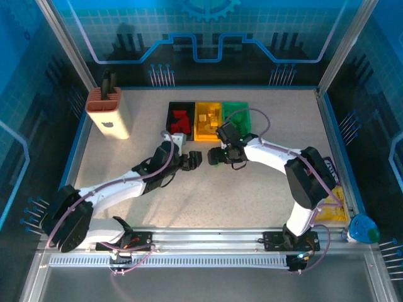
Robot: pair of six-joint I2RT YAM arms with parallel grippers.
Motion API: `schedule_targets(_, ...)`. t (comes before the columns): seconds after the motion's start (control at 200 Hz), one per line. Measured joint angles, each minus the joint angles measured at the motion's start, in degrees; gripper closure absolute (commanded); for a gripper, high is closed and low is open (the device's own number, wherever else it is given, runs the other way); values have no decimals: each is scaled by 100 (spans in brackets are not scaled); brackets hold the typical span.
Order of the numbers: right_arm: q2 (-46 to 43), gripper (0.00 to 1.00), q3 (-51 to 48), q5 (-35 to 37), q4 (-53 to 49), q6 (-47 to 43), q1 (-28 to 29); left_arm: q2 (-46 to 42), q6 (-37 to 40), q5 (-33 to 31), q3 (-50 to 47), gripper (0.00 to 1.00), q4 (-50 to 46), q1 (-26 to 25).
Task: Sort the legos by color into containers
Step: Pick up the lego from the center of the table.
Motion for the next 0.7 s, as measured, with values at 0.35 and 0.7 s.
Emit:
schedule_targets(0.35, 761, 24, 627, 435, -546, 527, 227, -935, -249, -490, -662, 23, -282, 11)
schedule_targets(0.7, 1327, 25, 1224, 522, -673, 697, 302, -1102, -304, -605, -809, 23, -450, 11)
